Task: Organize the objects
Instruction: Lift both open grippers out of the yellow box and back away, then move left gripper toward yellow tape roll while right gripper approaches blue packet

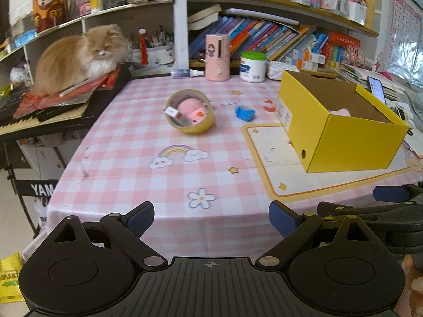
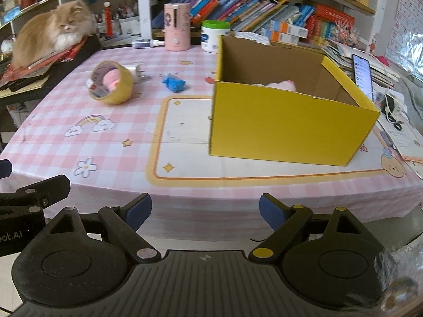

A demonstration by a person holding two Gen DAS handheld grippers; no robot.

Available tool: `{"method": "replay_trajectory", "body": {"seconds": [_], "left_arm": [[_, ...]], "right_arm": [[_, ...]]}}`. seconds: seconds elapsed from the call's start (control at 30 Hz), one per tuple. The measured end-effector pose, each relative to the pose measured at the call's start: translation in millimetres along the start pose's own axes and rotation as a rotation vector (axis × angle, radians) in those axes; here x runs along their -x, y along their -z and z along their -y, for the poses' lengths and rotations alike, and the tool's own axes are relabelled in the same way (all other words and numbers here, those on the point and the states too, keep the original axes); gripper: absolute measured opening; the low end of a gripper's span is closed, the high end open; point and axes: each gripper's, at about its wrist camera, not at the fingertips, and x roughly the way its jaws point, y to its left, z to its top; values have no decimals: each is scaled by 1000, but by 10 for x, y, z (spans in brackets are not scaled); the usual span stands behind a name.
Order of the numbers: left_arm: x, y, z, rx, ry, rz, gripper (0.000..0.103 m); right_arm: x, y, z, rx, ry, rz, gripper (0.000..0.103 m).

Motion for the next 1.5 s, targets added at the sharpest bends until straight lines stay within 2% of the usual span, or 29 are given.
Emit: {"method": "replay_trajectory", "body": {"seconds": [0.73,1.07,1.5], "left_arm": [[118,83,-471,62,-50,16,96],[-87,-27,-523,83,-67,10,96],[-529,-392,-582,120,-82,-2,96]], "right_arm": [[60,-37,-538,65,-57,33,88],[-124,-170,-585,87,-78,21,86],[-573,-654,-617,109,-111,22,85]]}}
